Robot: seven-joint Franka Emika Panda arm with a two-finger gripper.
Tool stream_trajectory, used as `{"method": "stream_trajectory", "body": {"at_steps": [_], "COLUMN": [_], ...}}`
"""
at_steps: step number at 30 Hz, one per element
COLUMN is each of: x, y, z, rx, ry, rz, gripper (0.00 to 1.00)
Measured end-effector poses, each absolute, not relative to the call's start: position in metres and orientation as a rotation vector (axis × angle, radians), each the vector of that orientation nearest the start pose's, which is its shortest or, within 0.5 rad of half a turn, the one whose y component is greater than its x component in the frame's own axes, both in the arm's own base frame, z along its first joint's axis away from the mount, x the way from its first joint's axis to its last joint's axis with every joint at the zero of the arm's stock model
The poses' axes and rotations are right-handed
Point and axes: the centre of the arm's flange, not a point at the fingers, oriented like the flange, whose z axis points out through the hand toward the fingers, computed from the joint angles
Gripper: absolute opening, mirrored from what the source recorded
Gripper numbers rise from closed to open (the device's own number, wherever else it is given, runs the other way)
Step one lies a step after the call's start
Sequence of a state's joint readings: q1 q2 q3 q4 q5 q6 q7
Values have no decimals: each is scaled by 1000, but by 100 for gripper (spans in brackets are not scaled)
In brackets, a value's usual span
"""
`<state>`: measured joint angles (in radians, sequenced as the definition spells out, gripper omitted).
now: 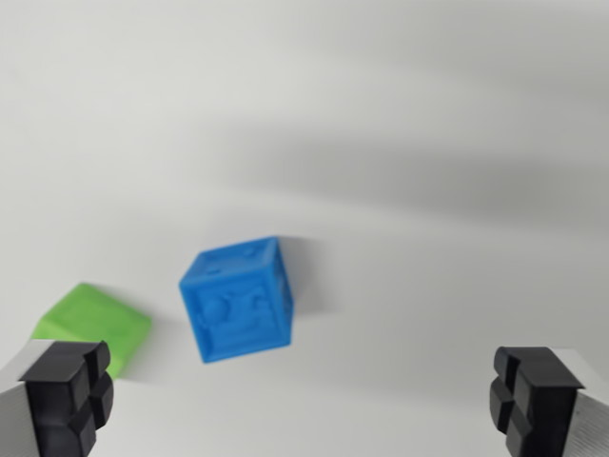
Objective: Stack cube
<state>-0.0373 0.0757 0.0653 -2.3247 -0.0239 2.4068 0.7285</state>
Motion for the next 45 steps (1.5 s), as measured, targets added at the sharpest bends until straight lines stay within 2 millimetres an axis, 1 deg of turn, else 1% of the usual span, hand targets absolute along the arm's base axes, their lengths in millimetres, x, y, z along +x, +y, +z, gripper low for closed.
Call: {"method": "stream_trajectory", "body": {"at_steps": [17, 23, 27, 35, 45], "x": [472, 456, 453, 453, 453], "y": [34, 41, 44, 43, 43], "z": [259, 238, 227, 190, 151], "rx": [-3010, -3024, -3024, -3024, -3024], "ry": [919, 866, 854, 852, 852], "rz": [-3, 5, 4, 14, 13], "gripper": [100, 100, 100, 100, 100]}}
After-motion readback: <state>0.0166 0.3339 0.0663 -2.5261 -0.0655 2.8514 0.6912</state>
